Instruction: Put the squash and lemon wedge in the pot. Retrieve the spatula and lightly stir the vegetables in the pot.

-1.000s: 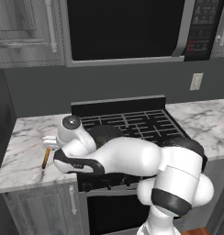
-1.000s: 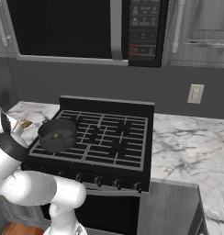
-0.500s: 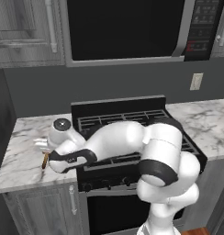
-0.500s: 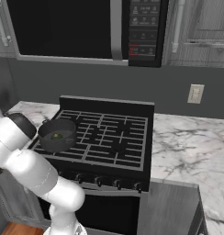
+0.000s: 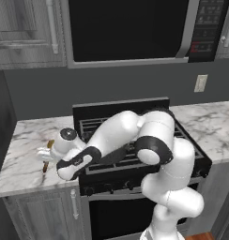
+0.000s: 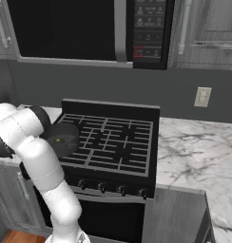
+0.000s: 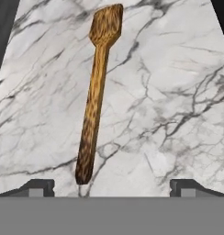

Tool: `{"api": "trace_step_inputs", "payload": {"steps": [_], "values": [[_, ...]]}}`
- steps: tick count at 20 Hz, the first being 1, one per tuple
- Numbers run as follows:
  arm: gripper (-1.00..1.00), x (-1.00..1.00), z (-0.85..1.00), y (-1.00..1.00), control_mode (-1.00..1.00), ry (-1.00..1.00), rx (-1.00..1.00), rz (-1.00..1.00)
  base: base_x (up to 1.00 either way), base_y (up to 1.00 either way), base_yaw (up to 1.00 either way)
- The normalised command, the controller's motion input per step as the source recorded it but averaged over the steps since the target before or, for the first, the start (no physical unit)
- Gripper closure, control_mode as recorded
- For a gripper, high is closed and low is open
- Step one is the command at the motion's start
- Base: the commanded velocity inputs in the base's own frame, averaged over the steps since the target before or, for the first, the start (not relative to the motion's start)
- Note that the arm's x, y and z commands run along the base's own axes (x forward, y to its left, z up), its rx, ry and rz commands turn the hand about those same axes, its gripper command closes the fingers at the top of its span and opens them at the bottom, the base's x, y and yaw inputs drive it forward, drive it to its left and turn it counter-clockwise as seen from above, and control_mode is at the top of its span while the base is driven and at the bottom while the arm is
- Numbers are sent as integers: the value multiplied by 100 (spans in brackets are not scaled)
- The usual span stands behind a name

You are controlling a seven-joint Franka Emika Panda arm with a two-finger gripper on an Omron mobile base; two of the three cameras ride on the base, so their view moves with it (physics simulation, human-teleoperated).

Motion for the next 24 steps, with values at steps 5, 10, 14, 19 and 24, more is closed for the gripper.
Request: {"api": "trace_step_inputs", "payload": {"steps": [5, 10, 14, 19, 24], "values": [[-100, 4, -17, 26, -100, 3, 0, 0, 0, 0, 0], [-100, 6, -3, 30, -100, 1, 0, 0, 0, 0, 0], [-100, 9, 1, 23, -100, 0, 0, 0, 0, 0, 0], [-100, 4, 0, 26, -100, 0, -1, 0, 0, 0, 0], [-100, 2, 5, 24, -100, 0, -3, 0, 0, 0, 0]]}}
